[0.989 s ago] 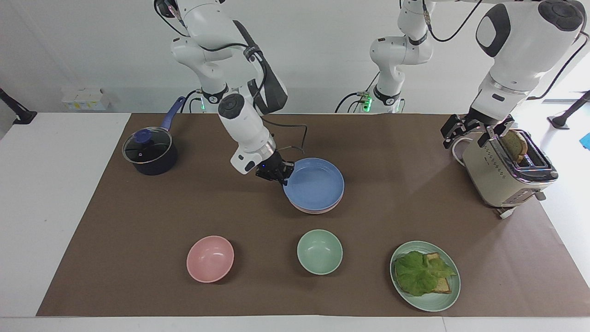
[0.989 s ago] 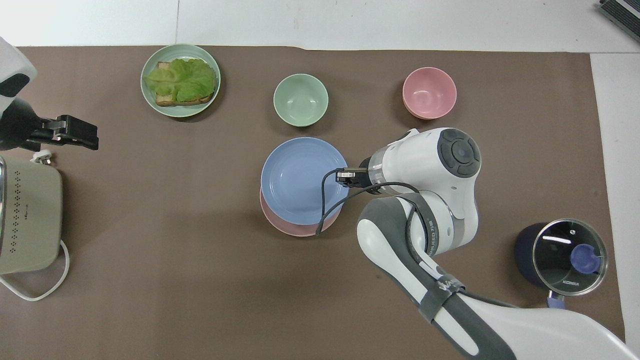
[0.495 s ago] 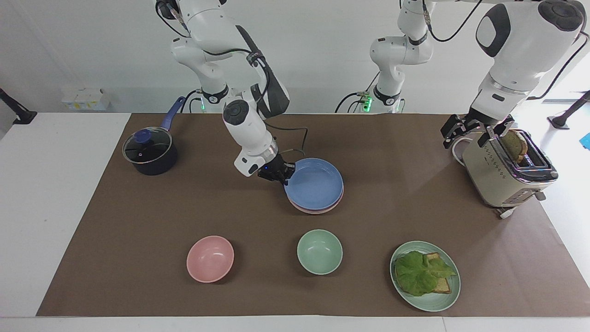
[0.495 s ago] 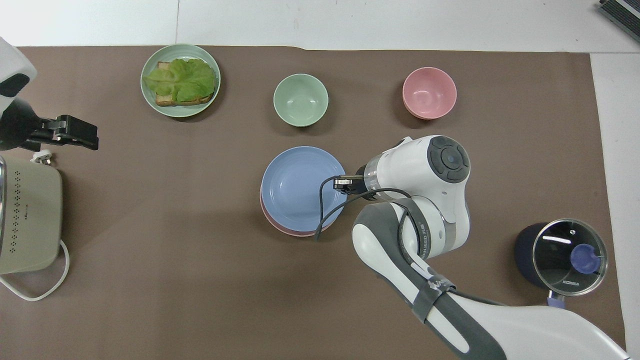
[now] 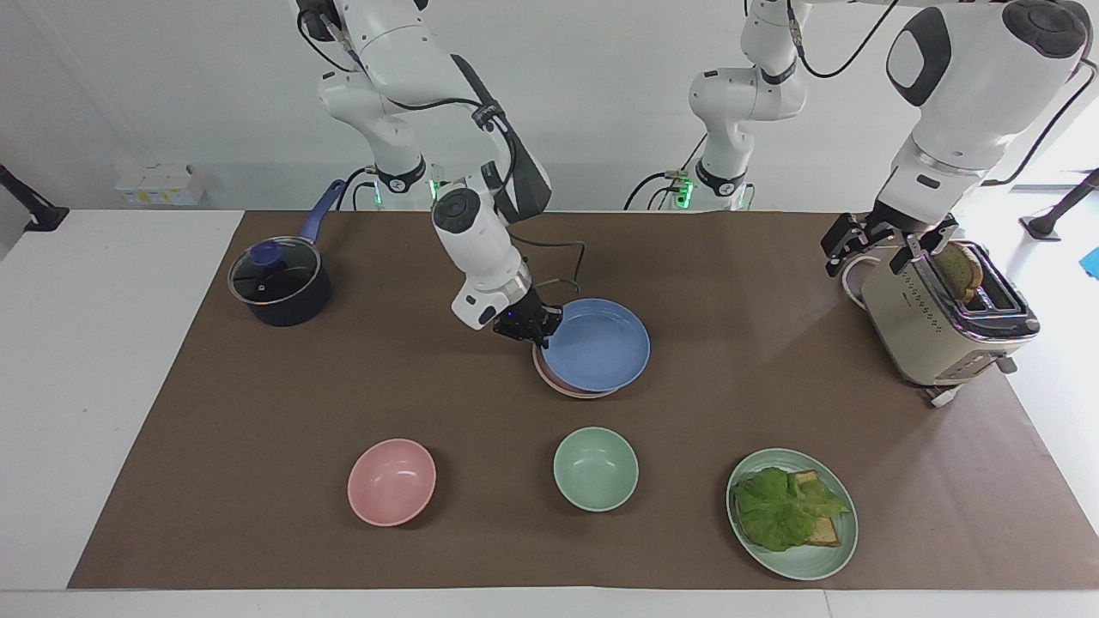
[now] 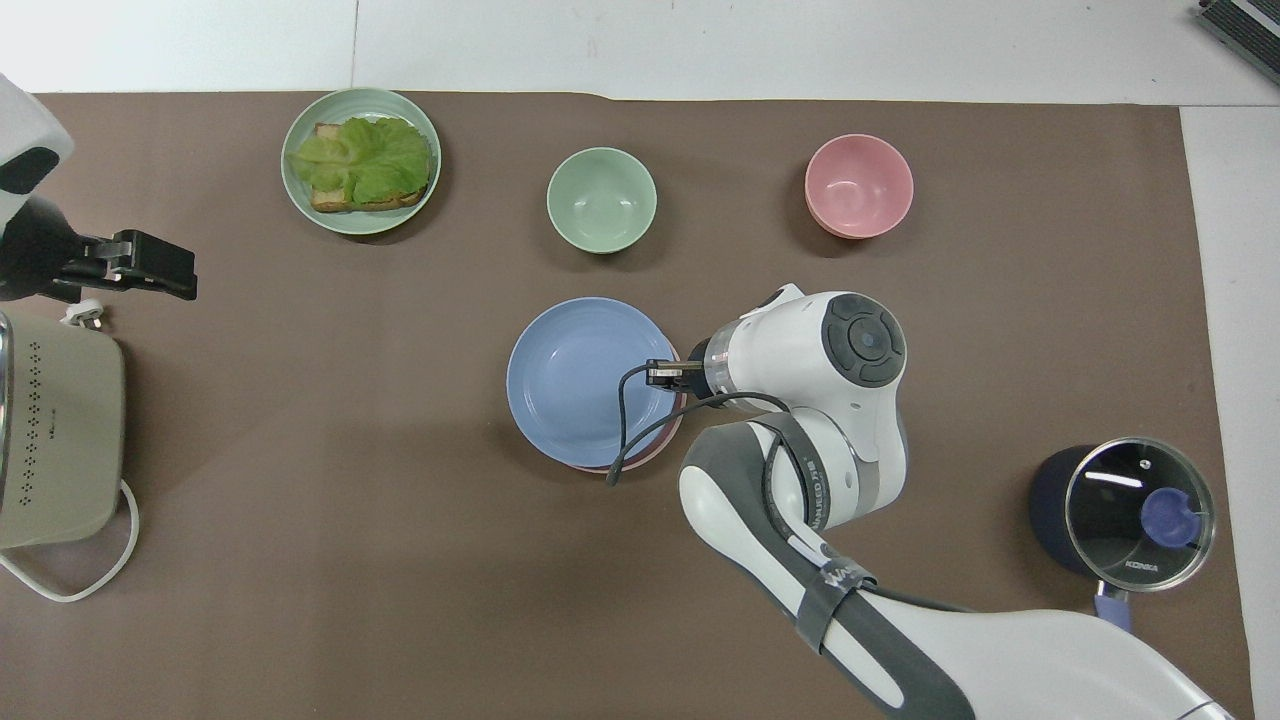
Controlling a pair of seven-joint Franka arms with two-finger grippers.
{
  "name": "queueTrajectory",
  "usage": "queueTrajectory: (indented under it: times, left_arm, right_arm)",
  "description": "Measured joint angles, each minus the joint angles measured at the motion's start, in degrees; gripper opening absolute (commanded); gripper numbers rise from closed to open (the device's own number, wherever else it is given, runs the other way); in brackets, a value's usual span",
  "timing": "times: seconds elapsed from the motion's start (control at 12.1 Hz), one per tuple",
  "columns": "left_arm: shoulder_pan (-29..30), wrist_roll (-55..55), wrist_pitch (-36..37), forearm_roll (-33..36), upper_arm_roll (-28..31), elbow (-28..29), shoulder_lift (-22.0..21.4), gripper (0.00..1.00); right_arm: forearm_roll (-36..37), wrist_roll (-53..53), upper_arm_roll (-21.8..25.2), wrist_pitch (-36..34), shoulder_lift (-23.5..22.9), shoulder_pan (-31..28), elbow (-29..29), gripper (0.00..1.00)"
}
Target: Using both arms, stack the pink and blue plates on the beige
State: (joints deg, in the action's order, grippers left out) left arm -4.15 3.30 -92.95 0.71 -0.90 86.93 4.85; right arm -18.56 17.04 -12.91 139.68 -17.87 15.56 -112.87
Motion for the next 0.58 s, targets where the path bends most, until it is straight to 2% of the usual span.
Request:
queueTrajectory:
  times: [0.08,0.16,0.41,0.58]
  left_arm:
    - [0.0,0.0,0.0,0.0,0.0,0.0,0.0,1.00]
    - [0.0,0.0,0.0,0.0,0.0,0.0,0.0,1.00]
    - [0.0,0.0,0.0,0.0,0.0,0.0,0.0,1.00]
    - [0.0,0.0,0.0,0.0,0.0,0.0,0.0,1.00]
  right_arm:
    - [0.0,0.0,0.0,0.0,0.0,0.0,0.0,0.85]
    - [0.0,0.0,0.1,0.0,0.0,0.0,0.0,1.00]
    - [0.0,0.0,0.6,0.5,1.0,-0.6,0.9,1.00]
    - [0.0,0.0,1.1,-1.2,4.4,-3.1,1.8,1.00]
